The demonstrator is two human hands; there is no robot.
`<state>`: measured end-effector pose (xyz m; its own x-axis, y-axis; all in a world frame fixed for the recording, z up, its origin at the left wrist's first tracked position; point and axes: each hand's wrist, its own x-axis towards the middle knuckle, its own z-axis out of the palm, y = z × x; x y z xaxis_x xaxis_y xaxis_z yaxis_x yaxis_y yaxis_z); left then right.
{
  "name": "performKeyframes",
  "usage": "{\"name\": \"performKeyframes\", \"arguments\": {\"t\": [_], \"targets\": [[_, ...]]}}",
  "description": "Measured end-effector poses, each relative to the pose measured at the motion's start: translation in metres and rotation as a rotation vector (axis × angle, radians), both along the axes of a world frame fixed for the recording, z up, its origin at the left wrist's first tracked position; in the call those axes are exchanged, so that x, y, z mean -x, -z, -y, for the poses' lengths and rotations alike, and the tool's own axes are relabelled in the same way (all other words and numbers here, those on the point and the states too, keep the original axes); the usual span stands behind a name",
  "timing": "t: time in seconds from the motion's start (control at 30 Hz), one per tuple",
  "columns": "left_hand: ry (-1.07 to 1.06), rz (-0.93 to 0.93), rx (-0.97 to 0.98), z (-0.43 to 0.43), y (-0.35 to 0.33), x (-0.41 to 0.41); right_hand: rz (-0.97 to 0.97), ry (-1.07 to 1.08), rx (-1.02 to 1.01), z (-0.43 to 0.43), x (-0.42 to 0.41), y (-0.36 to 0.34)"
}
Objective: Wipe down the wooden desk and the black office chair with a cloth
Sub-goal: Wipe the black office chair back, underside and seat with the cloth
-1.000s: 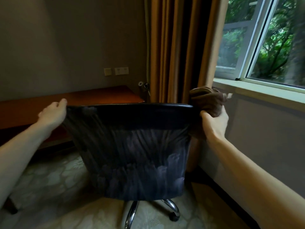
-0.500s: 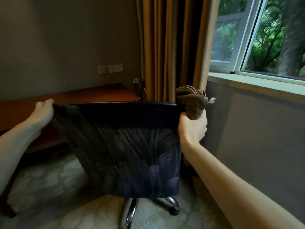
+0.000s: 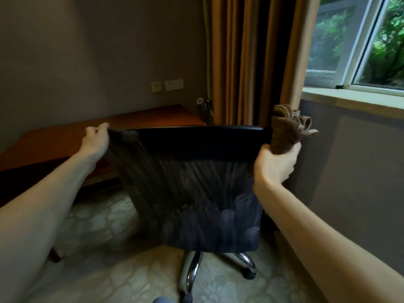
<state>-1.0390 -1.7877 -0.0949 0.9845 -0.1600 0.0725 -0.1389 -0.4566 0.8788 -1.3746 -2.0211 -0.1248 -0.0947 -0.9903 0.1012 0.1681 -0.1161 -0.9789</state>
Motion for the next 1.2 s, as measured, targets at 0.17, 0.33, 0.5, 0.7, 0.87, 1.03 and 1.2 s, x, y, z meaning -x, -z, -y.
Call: {"name": "performKeyframes", "arguments": {"t": [0.17, 0.33, 0.5, 0.7, 0.87, 1.03, 1.2], "targets": [[0.027, -0.024, 0.049, -0.003, -0.003, 0.025, 0.071, 0.000, -0.084, 0.011, -0.006, 0.000], [0.034, -0.035, 0.053, 0.000, -0.003, 0.032, 0.154, -0.028, -0.154, 0.003, -0.015, -0.003], [0.044, -0.028, 0.051, 0.006, -0.004, 0.051, 0.177, -0.060, -0.244, -0.033, -0.036, -0.008], [0.089, -0.016, 0.018, 0.012, -0.002, 0.081, 0.058, -0.335, -0.159, -0.093, -0.060, 0.000], [0.140, -0.018, -0.039, 0.009, -0.007, 0.089, -0.004, -0.512, -0.068, -0.092, -0.037, 0.008], [0.191, -0.053, -0.025, 0.007, -0.012, 0.081, 0.133, -0.303, -0.134, -0.059, 0.004, 0.018], [0.166, -0.042, 0.027, 0.004, -0.007, 0.075, 0.141, -0.128, -0.104, -0.018, 0.026, 0.010]]}}
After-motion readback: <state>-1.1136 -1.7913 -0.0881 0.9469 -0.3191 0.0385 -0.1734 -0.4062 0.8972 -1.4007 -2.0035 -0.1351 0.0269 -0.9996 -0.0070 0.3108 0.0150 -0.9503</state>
